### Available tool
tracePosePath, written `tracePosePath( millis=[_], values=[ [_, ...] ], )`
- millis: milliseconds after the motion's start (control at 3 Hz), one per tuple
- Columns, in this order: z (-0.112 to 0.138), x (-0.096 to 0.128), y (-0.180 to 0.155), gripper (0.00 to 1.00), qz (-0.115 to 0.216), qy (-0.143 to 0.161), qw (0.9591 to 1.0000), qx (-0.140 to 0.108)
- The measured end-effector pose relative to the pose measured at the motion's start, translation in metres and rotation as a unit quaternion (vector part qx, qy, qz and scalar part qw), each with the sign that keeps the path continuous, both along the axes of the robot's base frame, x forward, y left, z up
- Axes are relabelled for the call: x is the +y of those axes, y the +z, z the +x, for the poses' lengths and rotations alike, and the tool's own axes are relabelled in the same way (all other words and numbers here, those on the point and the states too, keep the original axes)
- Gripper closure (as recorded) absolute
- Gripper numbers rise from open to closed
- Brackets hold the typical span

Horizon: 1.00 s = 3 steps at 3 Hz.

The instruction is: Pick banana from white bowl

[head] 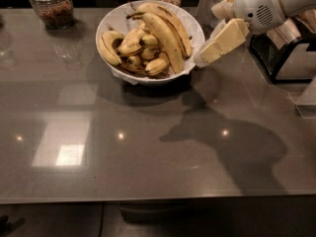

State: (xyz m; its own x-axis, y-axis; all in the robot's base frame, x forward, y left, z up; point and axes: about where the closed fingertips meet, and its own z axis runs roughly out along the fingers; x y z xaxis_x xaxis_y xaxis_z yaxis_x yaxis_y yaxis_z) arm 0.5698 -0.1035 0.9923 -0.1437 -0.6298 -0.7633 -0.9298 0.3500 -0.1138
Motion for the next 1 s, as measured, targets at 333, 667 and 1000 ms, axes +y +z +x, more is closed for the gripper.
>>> tracePosePath(
  millis=[333,667,1000],
  values=[
    [0.028,0.028,-0.015,0.0,0.04,-0.008,0.9985,0.037],
    [0.052,0.043,-0.033,0.0,0.057,-0.016,0.9963,0.061],
    [0.066,0.056,-0.046,0.0,0.063,-0.016,0.9948,0.078]
  ],
)
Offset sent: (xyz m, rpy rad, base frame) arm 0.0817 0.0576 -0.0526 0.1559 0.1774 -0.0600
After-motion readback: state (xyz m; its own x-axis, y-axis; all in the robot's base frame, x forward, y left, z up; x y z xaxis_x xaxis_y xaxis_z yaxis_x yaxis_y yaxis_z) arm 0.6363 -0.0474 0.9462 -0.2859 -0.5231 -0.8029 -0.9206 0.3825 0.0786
